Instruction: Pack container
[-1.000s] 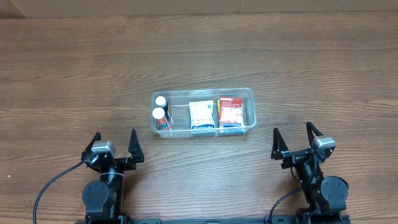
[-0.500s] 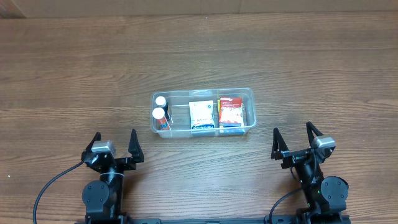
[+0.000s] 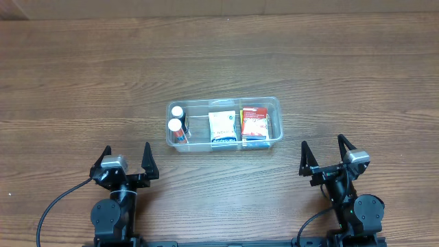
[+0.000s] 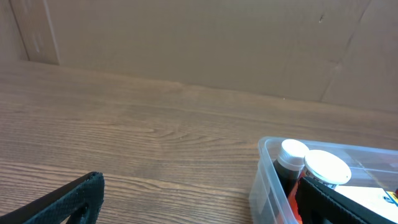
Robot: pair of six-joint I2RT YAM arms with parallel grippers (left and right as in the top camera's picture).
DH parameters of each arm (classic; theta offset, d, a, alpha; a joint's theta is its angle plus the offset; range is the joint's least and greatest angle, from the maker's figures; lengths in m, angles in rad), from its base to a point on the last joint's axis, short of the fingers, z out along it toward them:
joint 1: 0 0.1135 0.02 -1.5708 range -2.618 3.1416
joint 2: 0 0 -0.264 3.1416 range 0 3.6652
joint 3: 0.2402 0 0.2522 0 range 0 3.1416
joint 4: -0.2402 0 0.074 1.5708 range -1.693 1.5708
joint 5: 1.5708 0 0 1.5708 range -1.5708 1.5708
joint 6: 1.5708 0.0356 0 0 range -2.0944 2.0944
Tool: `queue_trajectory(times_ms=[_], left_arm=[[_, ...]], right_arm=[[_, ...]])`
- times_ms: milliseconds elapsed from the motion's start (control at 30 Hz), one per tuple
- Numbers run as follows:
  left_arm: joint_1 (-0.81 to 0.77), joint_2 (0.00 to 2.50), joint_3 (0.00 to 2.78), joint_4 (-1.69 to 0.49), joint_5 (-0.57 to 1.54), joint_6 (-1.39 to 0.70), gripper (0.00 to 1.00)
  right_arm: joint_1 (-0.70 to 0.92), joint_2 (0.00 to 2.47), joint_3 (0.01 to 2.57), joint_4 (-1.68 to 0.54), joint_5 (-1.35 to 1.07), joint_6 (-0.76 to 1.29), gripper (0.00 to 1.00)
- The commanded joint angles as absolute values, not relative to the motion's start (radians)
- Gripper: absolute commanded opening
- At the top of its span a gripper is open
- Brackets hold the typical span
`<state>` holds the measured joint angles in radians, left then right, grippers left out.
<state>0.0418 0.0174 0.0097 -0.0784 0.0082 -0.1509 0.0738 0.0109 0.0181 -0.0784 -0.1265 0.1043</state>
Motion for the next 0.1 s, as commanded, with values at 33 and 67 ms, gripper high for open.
queue_trajectory(times_ms=[33, 67], left_arm=[[0.046, 0.004, 0.005, -0.076, 0.018, -0.161, 1.00], [0.046, 0.004, 0.005, -0.077, 0.018, -0.161, 1.00]], right_arm=[[0.079, 0.003, 0.008, -0.072, -0.129, 0.100, 1.00], [0.079, 0.003, 0.008, -0.072, -0.129, 0.100, 1.00]])
